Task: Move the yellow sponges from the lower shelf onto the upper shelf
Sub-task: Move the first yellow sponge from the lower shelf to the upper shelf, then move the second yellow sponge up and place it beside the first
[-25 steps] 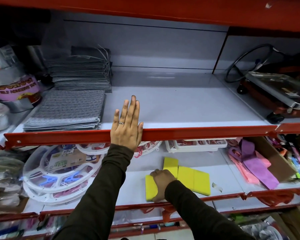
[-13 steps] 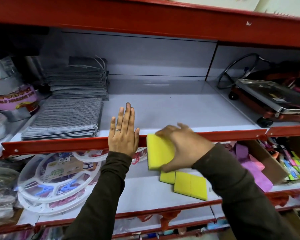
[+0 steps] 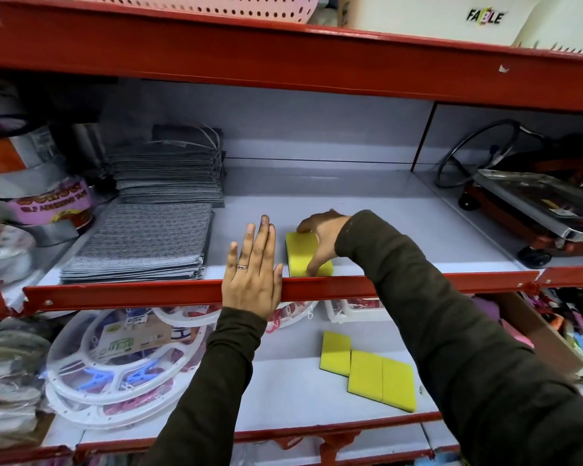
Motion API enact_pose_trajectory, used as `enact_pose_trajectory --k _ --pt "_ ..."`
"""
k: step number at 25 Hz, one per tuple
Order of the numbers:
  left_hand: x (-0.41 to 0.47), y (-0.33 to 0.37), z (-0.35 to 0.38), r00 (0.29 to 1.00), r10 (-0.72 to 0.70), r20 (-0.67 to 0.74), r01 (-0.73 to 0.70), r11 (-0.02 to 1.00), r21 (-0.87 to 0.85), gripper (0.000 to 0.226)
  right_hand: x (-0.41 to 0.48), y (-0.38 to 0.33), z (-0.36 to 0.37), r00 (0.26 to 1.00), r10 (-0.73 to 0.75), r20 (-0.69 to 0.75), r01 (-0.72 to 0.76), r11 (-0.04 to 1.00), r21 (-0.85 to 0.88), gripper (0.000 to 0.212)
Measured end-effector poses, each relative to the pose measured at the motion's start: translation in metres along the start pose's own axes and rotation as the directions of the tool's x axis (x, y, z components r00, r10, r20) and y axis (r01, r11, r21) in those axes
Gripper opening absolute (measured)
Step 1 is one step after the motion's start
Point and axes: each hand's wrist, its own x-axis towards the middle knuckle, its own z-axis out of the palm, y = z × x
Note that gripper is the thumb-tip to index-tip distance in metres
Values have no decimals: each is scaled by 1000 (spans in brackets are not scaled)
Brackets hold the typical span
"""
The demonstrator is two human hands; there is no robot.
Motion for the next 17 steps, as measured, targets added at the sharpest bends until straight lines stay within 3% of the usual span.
enact_pose_trajectory --k 4,12,15,17 --pt "0 1 -2 1000 6 5 -6 1000 -9 59 -7 3 2 999 -9 -31 12 997 79 101" --pt "-1 3 -3 1000 -13 22 13 1000 6 59 -117 21 9 909 19 -415 103 957 270 69" --pt "0 3 -3 1000 -7 11 7 1000 28 60 -147 28 41 923 74 -378 71 932 355 46" --pt "0 2 -1 1000 -3 -1 3 999 35 61 -147 33 74 965 99 -243 14 906 424 40"
